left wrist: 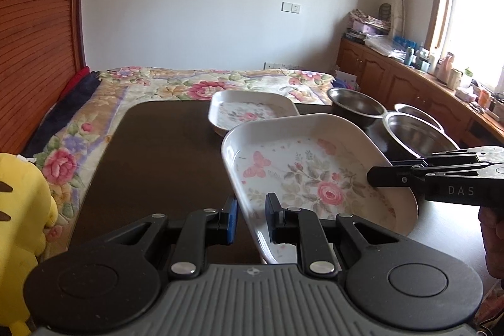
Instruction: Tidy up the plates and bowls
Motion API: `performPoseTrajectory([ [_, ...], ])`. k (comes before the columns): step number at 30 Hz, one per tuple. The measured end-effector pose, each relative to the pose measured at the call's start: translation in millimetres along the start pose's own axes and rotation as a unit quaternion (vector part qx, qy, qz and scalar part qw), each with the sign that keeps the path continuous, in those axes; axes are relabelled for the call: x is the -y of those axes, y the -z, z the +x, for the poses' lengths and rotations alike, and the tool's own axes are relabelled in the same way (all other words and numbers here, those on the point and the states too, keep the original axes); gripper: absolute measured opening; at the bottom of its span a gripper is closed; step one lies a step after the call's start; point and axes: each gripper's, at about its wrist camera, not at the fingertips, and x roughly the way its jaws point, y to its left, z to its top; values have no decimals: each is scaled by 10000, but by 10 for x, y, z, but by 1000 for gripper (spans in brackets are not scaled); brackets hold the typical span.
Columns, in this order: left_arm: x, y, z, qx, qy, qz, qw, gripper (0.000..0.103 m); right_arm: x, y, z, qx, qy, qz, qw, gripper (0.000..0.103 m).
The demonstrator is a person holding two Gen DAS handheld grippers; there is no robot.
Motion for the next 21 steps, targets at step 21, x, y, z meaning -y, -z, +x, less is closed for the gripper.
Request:
performPoseTrajectory([
  [21,283,373,-270,-95,4,90,9999,20,-91,505,-406,162,99,114,9998,13],
])
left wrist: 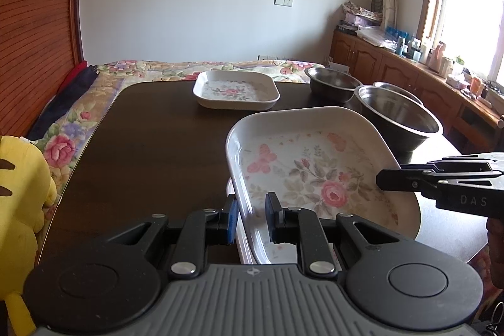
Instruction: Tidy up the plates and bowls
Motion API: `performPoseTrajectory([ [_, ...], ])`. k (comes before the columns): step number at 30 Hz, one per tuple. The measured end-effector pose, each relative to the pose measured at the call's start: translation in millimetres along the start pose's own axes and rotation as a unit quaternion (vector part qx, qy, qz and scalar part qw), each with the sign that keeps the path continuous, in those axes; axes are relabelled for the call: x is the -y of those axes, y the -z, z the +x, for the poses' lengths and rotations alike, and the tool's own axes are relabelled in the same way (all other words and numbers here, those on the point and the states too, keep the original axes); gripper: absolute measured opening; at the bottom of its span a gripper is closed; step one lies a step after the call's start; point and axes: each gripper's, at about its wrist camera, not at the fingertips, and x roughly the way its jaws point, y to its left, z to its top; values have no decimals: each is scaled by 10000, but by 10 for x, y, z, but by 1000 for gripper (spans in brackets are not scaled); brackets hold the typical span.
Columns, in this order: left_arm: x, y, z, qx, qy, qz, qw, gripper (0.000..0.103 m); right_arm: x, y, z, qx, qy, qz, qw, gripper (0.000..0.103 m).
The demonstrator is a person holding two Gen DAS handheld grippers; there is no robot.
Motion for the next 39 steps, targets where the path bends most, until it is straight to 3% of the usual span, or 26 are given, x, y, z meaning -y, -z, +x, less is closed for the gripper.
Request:
performPoseTrajectory([
  [29,-15,94,191,-133,-130,1,9998,20,-51,156,14,-122,77,44,9999,13],
  [39,-5,96,196,-104,-177,36,9998,21,-31,155,9,-100,117,51,9999,18],
])
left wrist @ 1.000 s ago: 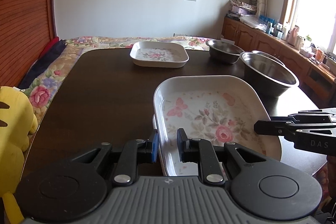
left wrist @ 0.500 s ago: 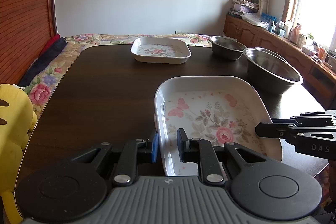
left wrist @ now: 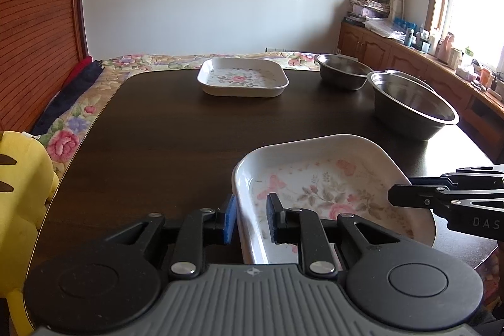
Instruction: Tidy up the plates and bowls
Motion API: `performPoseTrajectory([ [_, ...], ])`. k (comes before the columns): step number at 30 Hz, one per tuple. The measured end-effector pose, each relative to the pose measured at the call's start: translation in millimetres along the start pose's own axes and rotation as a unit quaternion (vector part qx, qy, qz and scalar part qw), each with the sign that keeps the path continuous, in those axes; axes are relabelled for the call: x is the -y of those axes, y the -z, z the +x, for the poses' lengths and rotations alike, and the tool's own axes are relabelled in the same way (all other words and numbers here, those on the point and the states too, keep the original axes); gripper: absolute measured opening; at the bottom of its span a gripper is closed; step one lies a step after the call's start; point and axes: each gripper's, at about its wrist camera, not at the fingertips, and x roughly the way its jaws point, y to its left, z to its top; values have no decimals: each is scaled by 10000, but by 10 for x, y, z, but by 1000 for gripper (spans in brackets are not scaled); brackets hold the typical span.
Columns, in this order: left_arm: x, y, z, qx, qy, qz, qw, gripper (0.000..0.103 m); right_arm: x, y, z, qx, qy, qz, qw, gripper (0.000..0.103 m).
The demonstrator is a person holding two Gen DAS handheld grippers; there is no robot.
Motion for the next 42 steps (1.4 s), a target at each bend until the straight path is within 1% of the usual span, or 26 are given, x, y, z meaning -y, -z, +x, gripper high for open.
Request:
performPoseTrajectory([
  [12,-8,-31,-64,92,-44,-13,9999,22,29,-41,-105,184,67,-119,9997,18],
  [18,6,-65,-103,174,-56,21,9998,28,41,-84,-128,265,107,-135,9995,18],
  [24,-8,-117,-137,299,-87,24,9995,47,60,-151,-146,335,143,-178,9992,18],
  [26,-12,-147,-145,355,-104,29,9993,56,64,-184,-151,364,158,-196,9990,18],
  [27,-14,-162,-149,386,-109,30,9992,59,67,-203,-152,377,165,-206,9989,18],
  [28,-15,-179,-148,414,-114,32,9991,66,71,-227,-152,388,175,-221,9988,18],
  [29,-19,-203,-147,440,-111,40,9990,77,74,-251,-150,404,186,-237,9987,18],
  [32,-54,-283,-167,648,-73,72,9978,90,91,-311,-141,474,205,-260,9983,18],
  [34,-95,-349,-156,737,-84,46,9972,93,114,-370,-118,511,199,-230,9982,18],
  [39,-165,-538,-107,900,-133,70,9958,96,164,-528,-41,594,208,-170,9979,20],
  [40,-174,-567,-100,946,-159,106,9953,98,173,-566,-15,610,213,-176,9978,21],
  [41,-181,-603,-89,998,-212,134,9947,99,185,-597,9,621,212,-175,9977,27],
  [42,-190,-640,-77,1038,-262,149,9941,99,198,-643,47,629,204,-170,9977,30],
])
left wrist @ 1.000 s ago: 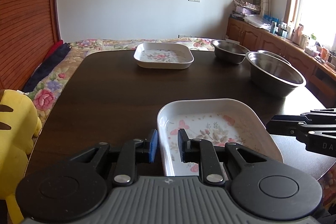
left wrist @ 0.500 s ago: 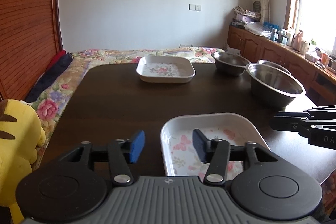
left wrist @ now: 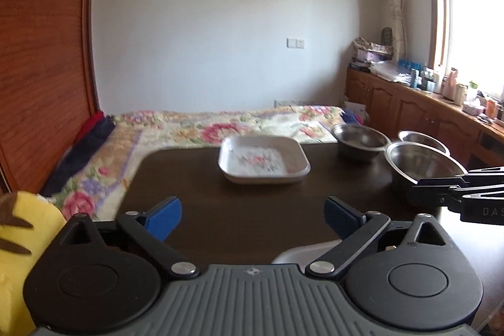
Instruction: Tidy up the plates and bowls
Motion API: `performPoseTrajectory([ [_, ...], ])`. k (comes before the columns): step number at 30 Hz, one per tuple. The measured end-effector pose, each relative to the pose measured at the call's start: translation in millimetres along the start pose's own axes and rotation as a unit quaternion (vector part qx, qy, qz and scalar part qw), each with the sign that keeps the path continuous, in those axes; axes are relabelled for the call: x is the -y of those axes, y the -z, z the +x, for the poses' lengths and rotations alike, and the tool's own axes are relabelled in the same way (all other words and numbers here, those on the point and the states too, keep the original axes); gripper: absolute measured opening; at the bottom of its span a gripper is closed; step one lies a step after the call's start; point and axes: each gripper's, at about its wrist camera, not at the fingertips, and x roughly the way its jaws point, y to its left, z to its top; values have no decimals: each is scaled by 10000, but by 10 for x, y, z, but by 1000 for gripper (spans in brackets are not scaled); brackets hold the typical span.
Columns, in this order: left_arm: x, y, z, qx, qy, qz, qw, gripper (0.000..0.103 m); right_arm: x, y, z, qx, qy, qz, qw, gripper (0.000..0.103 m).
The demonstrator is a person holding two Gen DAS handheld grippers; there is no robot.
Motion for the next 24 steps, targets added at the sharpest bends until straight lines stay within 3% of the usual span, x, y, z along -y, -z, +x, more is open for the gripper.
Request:
performPoseTrajectory([
  [7,-192,-238,279,9,-122,-64,9999,99,16,-271,342,-57,-67,-103,9999,30],
  [13,-351,-418,531,-94,-197,-13,9998,99,29,-498,643,-58,-41,-188,9998,41],
  [24,-480,-574,1083,-379,11,159,9992,98,123,-641,1292,-455,176,-105,9988,43],
])
